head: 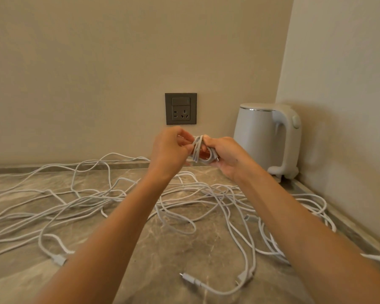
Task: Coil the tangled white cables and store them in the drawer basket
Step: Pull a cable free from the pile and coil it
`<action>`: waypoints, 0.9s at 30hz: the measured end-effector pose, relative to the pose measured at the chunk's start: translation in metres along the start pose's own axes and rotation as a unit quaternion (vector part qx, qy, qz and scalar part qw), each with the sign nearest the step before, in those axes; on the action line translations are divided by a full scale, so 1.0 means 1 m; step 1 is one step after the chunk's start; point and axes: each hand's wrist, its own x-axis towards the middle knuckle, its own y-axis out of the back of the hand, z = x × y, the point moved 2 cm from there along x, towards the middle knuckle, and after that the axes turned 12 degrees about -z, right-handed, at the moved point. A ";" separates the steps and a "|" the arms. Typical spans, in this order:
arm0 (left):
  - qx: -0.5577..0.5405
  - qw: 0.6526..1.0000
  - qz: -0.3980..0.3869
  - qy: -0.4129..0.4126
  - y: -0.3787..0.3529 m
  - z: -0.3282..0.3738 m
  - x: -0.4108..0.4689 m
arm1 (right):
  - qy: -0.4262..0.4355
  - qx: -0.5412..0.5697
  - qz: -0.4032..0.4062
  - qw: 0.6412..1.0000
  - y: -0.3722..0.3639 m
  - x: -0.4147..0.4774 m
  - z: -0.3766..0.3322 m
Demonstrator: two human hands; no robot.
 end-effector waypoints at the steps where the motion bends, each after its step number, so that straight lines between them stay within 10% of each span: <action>1: -0.006 1.000 0.000 0.005 -0.002 -0.003 0.000 | -0.002 -0.009 -0.002 1.000 0.000 0.001 0.001; 13: 0.078 0.994 0.025 -0.074 -0.023 -0.016 0.000 | -0.061 0.182 0.022 0.981 0.008 0.001 0.009; 27: 0.190 0.971 0.038 -0.139 -0.030 -0.019 -0.001 | -0.047 0.163 0.043 0.985 0.004 0.006 0.018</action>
